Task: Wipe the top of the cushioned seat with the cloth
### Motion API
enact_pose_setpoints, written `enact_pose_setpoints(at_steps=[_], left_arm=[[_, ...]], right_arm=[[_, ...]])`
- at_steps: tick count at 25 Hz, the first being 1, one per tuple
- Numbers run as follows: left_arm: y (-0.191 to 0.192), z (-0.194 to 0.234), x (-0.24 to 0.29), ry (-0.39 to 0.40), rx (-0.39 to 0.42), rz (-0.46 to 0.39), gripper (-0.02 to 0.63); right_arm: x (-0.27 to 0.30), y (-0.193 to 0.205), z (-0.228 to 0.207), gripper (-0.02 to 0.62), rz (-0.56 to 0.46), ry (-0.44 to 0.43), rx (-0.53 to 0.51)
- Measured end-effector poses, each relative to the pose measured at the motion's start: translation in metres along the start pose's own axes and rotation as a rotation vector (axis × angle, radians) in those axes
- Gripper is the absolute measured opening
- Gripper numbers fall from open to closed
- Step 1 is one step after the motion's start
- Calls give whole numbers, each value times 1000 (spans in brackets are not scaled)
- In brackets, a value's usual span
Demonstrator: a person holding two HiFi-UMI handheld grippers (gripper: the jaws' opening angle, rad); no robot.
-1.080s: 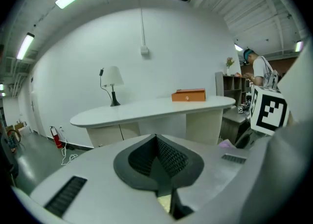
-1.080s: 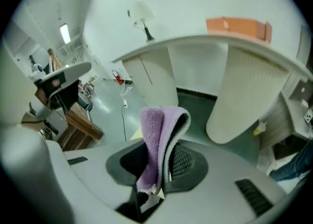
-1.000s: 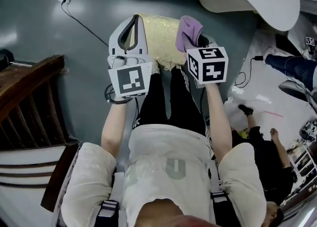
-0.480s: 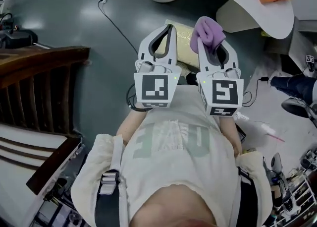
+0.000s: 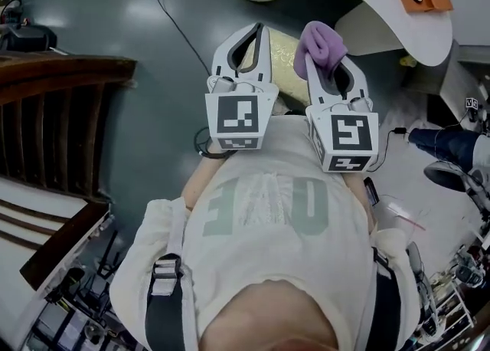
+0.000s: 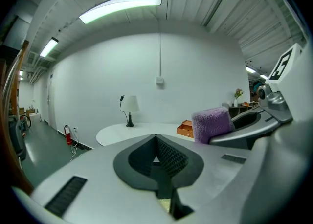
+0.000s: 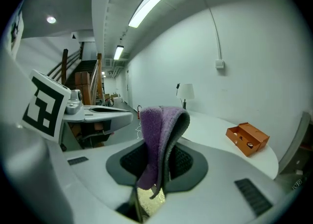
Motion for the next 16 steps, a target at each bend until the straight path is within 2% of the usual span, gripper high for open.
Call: enact_pose_setpoints(at_steps=[10,16], left_arm=[[1,1,-11,2,15,15,6],[-2,3,-41,9,6,39,6]], right_arm=[[-8,-4,4,94,-5,8,-7],[-25,-7,28,94,20,-18,-6]])
Point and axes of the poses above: the fingertips, and each gripper's own axes: x forward along the fingers, z to its left, y out of its underside, the point moved 8 cm from there along -x, backward along the fingers, and after that the axes turned 12 degrees about y, right-handed, at the moved point
